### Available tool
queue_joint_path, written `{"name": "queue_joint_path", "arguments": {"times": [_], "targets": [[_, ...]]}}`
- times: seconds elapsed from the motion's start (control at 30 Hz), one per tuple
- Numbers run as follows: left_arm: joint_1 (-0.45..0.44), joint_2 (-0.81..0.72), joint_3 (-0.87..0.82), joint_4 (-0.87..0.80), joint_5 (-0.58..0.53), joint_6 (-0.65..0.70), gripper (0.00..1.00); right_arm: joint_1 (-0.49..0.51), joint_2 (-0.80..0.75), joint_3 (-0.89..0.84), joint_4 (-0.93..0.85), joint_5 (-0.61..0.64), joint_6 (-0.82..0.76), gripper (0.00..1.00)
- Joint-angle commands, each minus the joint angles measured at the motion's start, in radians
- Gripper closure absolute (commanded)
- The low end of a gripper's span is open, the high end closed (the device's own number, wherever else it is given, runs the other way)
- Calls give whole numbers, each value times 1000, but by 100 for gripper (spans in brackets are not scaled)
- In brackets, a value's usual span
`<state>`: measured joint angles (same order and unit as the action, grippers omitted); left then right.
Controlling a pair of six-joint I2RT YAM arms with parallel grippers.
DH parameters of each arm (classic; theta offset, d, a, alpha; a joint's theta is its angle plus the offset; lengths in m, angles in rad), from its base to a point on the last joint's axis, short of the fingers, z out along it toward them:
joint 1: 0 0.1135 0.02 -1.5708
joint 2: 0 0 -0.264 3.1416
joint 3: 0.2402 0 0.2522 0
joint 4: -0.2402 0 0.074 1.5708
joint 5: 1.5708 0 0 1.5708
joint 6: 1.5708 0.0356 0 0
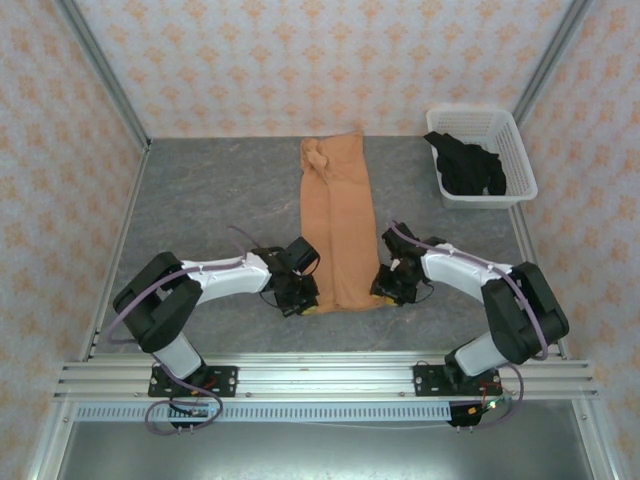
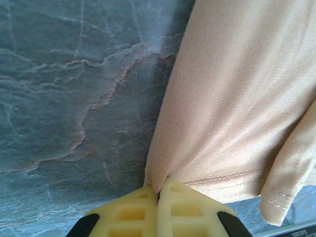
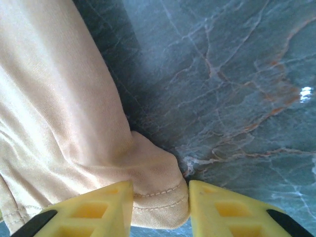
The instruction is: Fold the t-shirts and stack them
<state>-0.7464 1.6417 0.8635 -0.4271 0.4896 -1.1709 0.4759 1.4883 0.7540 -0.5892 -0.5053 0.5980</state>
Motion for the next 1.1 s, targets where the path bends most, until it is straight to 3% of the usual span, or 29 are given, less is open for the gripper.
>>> {"name": "queue_joint_path", "arguments": {"times": [0.0, 0.23, 0.37, 0.6, 0.83, 1.07], "targets": [[-8, 9, 3, -65, -25, 21, 95, -3, 32, -22, 42, -22, 28, 69], [-8, 4, 13, -88, -39, 40, 100, 18, 29, -35, 9, 21, 100, 92], [-8, -24, -8, -130, -49, 57, 100, 41, -17, -42, -53, 50, 134, 100], [-26, -125, -62, -173, -14, 73, 100, 142, -44, -17, -158, -3, 187, 100], [-38, -228, -109, -223, -28, 55, 100, 158, -78, 21, -241, -9, 213, 100], [-15, -246, -12, -217, -124, 30, 100, 156, -109, 145, -345, 104, 236, 100]]}}
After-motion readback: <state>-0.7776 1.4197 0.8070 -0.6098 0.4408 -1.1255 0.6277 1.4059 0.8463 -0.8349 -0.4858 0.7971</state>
